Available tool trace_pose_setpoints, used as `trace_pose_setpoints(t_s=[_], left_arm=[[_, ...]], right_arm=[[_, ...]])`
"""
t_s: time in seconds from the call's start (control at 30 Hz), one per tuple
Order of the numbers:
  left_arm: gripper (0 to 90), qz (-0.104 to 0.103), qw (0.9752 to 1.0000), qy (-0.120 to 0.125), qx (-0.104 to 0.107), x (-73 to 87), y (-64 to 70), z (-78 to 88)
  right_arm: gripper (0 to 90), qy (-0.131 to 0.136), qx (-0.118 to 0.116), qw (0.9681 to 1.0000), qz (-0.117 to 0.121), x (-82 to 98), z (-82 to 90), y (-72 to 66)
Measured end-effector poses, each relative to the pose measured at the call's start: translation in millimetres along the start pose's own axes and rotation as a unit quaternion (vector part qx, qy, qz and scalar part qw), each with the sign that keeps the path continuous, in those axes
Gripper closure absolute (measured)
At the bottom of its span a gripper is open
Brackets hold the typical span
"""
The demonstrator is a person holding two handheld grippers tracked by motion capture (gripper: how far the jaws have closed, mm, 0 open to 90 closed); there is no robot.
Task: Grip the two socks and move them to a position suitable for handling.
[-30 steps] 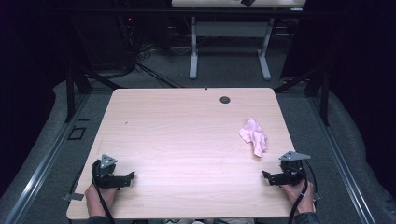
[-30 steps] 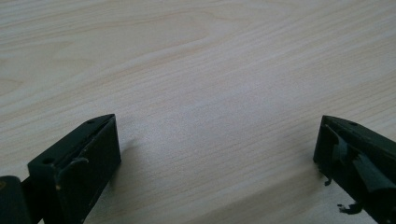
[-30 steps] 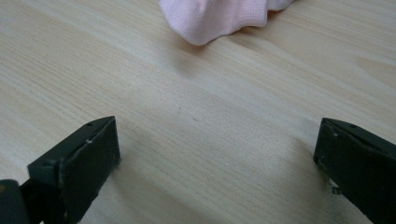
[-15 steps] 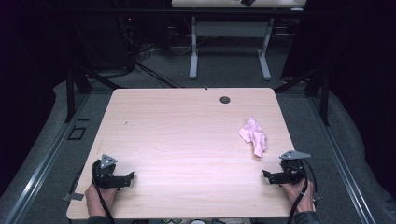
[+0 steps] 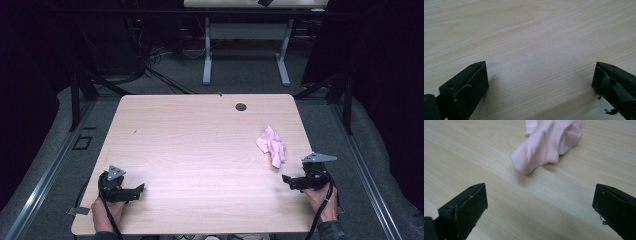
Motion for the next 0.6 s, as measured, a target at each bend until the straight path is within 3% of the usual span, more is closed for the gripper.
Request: trace_pose_setpoints(t_s=[0.1, 0.4, 0.6], left_arm=[[0.3, 0.000, 1.0000, 0.000, 0.000, 0.0, 0.0, 0.0], [0.3, 0.000, 1.0000, 0.000, 0.000, 0.0, 0.0, 0.0], [0.3, 0.000, 1.0000, 0.000, 0.000, 0.0, 0.0, 0.0]], right_arm=[[0.0, 0.007, -0.008, 0.9999, 0.002, -13.1, -1.0, -3.1], [0.0, -0.004, -0.010, 0.9998, 0.016, -46.6, -12.6, -10.7], [0.2, -0.019, -0.005, 0.9995, 0.023, -71.5, -31.2, -10.7]])
Point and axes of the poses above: each handheld gripper's, and its own axes: z roughly backward along the jaws, x roughly out of its underside, y roughly to its right, the point moved 3 cm from there along -z, roughly forward along the jaws, and after that the axes turned 11 degrees about -z, right-handed, at the moved point
